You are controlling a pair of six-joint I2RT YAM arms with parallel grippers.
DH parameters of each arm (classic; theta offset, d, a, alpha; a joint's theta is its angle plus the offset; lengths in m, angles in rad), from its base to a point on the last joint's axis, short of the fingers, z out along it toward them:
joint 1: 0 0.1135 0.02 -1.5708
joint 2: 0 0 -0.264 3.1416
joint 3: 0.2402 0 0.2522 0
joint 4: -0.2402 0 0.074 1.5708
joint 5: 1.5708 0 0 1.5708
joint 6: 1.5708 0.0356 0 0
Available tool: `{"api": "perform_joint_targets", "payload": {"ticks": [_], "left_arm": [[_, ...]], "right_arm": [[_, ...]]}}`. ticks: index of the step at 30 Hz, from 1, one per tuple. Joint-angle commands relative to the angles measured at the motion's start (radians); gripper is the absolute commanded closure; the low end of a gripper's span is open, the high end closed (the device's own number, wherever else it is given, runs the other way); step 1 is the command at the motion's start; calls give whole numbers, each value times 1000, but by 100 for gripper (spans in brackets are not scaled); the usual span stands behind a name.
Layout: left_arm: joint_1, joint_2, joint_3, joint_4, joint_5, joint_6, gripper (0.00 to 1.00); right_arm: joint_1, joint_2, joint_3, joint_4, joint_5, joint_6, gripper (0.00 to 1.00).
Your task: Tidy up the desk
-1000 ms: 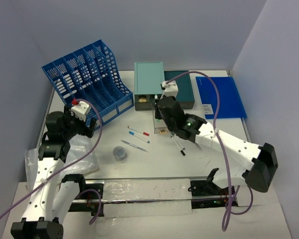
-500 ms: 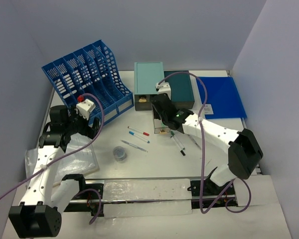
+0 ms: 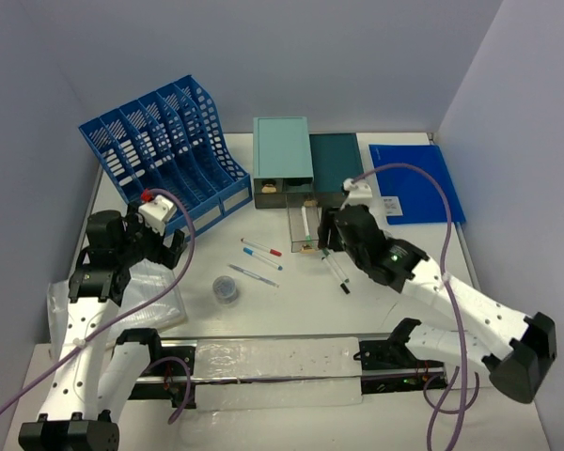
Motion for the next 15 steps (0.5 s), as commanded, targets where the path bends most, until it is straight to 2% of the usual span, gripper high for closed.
{"api": "perform_joint_targets", "payload": {"ticks": [1,6,11,15], "left_arm": [[0,-15,-9,9,-9,-11,1],[1,-17,-3,-11,-6,-29,1],[1,-42,-27,-17,-30,-26,1],[1,-67,-47,-14,-37,-18,1]], "right_arm": [[-3,-86,-200,-31,-88,166,34],[-18,-91,-315,61,-118,209,35],[-28,81,-294,80,-116,208,43],[-46,136,-293,115,-97,205,44]]}}
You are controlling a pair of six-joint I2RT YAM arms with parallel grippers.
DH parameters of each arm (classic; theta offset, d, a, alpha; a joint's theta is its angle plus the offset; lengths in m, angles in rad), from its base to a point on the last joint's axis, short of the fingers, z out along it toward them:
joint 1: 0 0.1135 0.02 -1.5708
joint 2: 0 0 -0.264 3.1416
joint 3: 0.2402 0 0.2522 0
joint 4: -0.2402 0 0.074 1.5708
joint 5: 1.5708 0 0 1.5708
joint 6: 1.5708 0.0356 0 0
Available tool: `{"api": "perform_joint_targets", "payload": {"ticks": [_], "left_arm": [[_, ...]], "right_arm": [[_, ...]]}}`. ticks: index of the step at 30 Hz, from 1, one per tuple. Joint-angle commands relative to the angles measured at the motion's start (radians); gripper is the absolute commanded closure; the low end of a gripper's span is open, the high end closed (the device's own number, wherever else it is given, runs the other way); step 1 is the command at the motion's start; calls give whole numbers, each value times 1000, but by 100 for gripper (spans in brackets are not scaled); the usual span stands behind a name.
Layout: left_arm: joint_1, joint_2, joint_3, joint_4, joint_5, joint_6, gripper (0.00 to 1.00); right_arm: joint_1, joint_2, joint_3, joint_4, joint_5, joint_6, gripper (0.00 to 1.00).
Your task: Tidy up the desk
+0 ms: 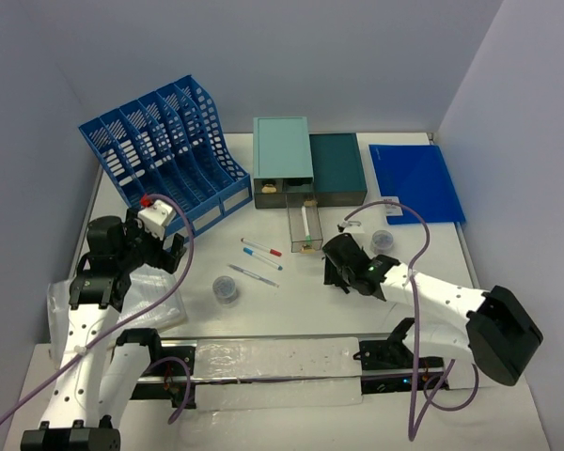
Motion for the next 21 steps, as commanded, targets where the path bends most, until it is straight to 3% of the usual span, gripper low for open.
{"api": "perform_joint_targets", "payload": {"ticks": [1,12,21], "left_arm": [[1,-34,-21,3,-18,3,1],[1,-21,-14,16,-27,-1,1],[1,-22,-21,33,-39,-12,1]], "right_arm": [[-25,48,32,77,28,16,45],[-40,142,55,101,15,2,49],[-34,155,-4,115,-17,48,60]]}}
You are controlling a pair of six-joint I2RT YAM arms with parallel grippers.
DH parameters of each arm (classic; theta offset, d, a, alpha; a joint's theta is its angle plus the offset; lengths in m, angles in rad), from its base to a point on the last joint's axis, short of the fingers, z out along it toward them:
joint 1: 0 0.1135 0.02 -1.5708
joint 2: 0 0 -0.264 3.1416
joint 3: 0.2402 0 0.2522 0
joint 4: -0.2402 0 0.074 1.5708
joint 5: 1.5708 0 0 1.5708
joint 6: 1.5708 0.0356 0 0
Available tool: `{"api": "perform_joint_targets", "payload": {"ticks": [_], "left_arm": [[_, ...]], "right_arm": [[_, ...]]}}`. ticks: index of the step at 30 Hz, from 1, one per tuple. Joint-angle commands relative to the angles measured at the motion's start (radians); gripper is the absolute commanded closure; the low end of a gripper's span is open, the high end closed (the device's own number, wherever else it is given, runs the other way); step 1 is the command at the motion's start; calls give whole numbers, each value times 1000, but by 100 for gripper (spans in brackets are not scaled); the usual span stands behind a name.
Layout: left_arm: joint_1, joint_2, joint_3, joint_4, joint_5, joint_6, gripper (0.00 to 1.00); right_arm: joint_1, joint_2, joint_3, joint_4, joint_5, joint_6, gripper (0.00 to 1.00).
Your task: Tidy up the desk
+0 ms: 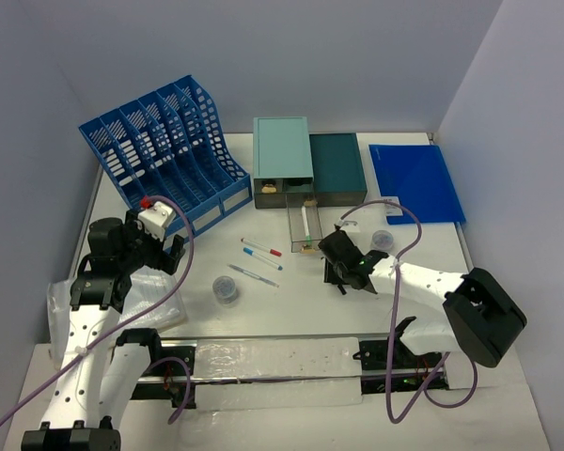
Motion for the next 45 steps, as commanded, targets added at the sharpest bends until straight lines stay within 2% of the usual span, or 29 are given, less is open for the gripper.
{"api": "perform_joint_targets", "payload": {"ticks": [1,3,8,10,14,18,25,27,30,33,38,40,45], "left_arm": [[1,-4,-1,39,-11,-15,1],[1,-3,-5,43,-9,-19,1],[1,1,-3,49,-17,-28,1],[1,0,-1,48,-15,-29,1],[1,0,8,43,-13,-32,1],[1,0,15,39,-15,-32,1],[1,4,27,38,-21,-35,1],[1,9,31,42,-18,-37,1],[0,27,39,49,-9,-44,1],[1,57,63,47,3,-45,1],[1,113,112,20,4,-38,1],[1,129,118,-2,6,-30,1],[0,114,73,-5,6,-8,1]], "right_arm": [[9,-9,-21,27,-1,44,62],[29,-12,-26,10,8,63,65],[85,-8,-31,-24,41,104,85],[98,-9,-30,-28,45,110,88],[146,-32,-17,-64,65,118,100],[190,-93,-5,-132,103,147,100],[193,-432,23,-272,220,182,100],[193,-537,87,-338,279,172,100],[191,-575,189,-356,365,118,100],[191,-524,313,-278,370,-53,100],[184,-305,492,-114,324,-226,100],[156,-154,575,-96,259,-266,100],[104,54,660,-68,184,-305,100]]}}
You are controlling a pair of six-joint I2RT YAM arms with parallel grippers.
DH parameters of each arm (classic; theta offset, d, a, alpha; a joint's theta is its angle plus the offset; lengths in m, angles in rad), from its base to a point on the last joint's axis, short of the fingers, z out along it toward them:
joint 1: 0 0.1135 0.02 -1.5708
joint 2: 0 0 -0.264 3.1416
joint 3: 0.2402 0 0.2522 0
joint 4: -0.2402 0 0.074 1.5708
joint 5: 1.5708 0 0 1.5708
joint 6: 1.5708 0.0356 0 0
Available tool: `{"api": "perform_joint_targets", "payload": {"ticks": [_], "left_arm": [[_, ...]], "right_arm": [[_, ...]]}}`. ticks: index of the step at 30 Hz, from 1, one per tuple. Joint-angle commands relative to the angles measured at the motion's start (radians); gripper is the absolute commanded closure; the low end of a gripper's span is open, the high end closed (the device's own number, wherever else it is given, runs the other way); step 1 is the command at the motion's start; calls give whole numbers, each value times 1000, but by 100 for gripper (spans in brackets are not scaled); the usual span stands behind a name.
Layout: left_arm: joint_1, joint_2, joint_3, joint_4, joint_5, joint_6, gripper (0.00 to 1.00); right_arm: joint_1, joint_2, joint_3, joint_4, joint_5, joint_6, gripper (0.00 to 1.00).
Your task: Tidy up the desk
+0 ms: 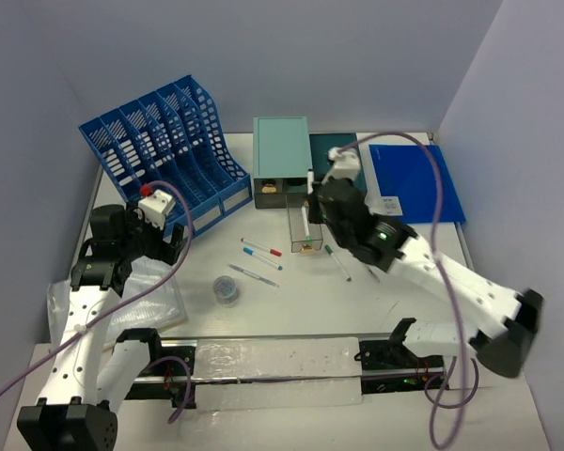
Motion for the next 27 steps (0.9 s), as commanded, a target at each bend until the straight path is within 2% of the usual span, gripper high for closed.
{"api": "perform_joint_targets", "payload": {"ticks": [1,3,5,7,9,11,15,20,23,27], "left_arm": [[0,-23,-10,2,19,27,1],[0,-41,-30,10,15,36,1],[0,-50,-43,12,5,47,1],[0,-53,-42,10,-3,54,1],[0,-53,-40,0,-2,61,1],[0,-52,-37,-11,1,61,1],[0,-64,-42,-29,1,67,1],[0,-120,-87,-26,-1,79,1],[0,-150,-103,-24,-14,86,1],[0,-166,-102,-32,2,97,1]], "right_arm": [[-30,147,54,30,-66,-82,100],[-32,196,59,28,-77,-75,97],[-40,218,55,36,-95,-70,85],[-45,225,59,39,-99,-72,81],[-64,237,69,38,-105,-75,71],[-72,249,84,27,-127,-76,54],[-73,238,91,-19,-128,-63,33],[-92,96,-60,-24,-93,-5,28],[-155,-33,-221,-24,-113,48,27],[-263,-115,-381,4,-183,90,27]]}}
